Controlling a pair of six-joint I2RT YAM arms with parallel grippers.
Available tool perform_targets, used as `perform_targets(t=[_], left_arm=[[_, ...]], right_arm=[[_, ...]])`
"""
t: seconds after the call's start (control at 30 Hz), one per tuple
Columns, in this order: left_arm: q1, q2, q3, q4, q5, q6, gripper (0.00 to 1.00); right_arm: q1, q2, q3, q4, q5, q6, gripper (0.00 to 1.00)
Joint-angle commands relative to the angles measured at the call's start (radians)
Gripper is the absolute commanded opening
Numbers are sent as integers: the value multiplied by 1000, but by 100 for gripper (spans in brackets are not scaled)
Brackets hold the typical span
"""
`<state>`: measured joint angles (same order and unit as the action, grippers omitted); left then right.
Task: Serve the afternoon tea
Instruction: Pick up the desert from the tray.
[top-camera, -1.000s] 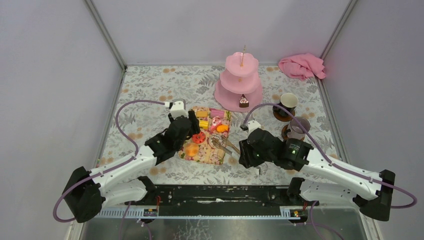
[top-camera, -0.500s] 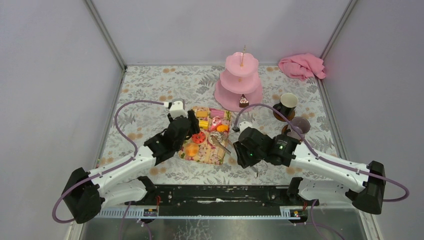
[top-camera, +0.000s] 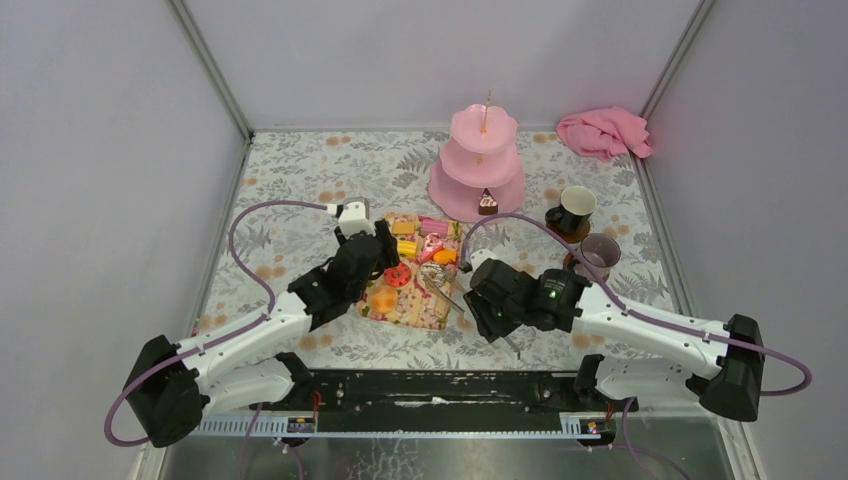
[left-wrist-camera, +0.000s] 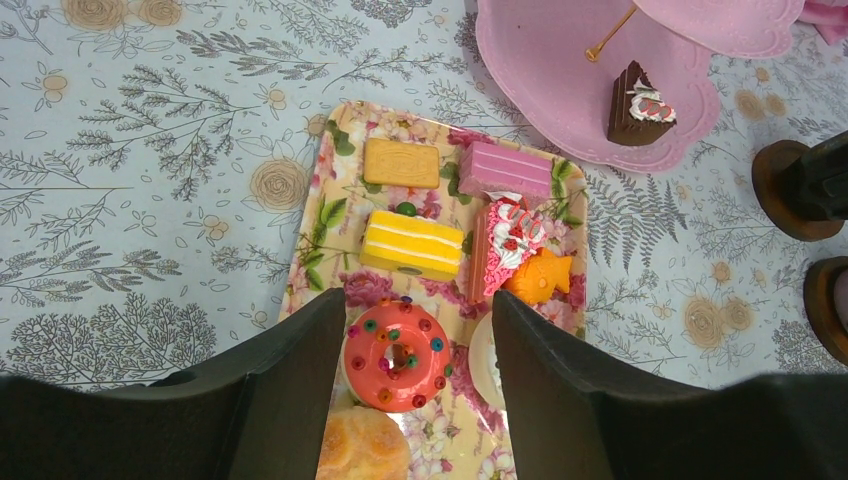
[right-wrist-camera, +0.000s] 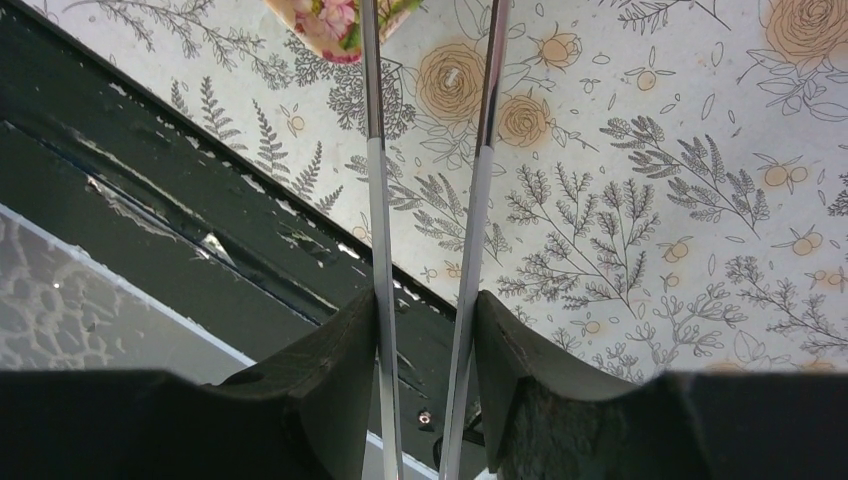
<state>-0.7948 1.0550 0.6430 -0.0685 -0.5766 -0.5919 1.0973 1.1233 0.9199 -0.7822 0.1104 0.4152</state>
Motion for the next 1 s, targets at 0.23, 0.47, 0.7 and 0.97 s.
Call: perform_targets(t=[0.23,0.47,0.7,0.97], left_arm=[[7,-27,-17,13,-36,-17,64],[8,-21,-25,25,-38,-11,64],[8,-14,-38,54,-35,-13,64],[8,-2,-35,81,-35,5,64]], right_arm=[[80,103,118,-70,36,-83,44],[118,170,147,-98,133,-86,44],[132,222,173,-136,297,-81,43],[170,283,197,-134,414,-88,43]])
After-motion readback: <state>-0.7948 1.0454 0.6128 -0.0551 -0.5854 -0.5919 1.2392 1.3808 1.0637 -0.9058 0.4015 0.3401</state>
